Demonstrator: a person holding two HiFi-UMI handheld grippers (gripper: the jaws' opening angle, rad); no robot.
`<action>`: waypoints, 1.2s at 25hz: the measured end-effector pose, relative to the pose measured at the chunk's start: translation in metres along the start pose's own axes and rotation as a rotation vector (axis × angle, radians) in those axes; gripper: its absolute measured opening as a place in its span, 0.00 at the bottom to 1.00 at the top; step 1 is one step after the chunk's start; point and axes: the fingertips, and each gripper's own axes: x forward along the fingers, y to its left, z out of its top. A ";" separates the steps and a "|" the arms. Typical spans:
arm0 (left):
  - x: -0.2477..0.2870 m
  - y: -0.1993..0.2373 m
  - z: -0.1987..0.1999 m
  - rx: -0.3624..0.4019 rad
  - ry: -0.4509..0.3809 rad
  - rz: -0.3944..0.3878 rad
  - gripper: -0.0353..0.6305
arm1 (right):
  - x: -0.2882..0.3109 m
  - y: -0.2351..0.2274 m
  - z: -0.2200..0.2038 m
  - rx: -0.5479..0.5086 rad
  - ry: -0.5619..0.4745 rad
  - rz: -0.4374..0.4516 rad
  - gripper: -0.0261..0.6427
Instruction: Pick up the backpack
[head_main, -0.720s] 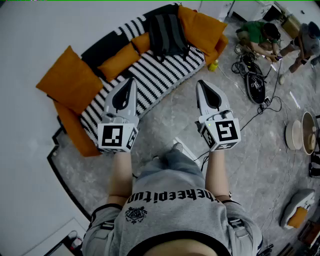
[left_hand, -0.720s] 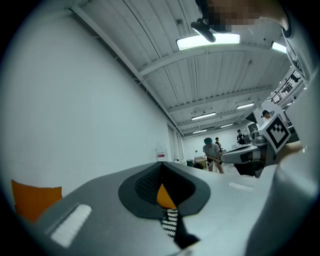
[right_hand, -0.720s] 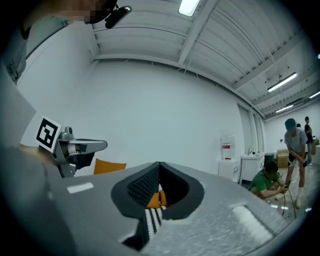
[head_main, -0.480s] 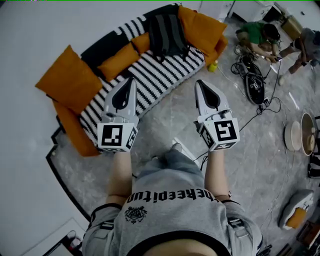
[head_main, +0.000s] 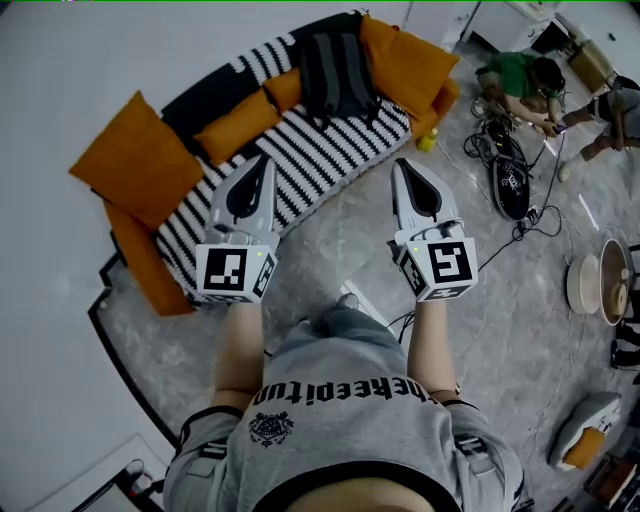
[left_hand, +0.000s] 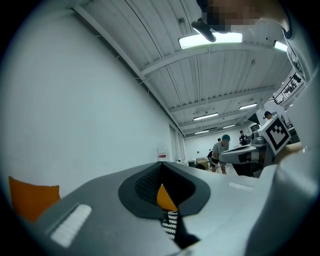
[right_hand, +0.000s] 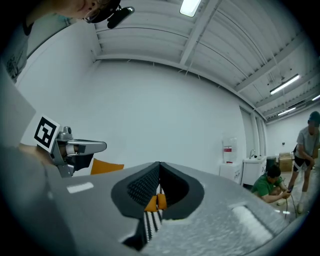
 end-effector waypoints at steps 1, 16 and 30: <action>0.004 0.000 -0.001 0.000 -0.002 0.002 0.08 | 0.003 -0.004 0.000 0.005 -0.002 0.002 0.04; 0.056 -0.025 0.000 0.030 -0.006 0.028 0.08 | 0.024 -0.062 -0.008 0.061 -0.034 0.049 0.04; 0.105 -0.011 -0.018 0.029 -0.007 0.000 0.08 | 0.063 -0.085 -0.019 0.063 -0.019 0.052 0.04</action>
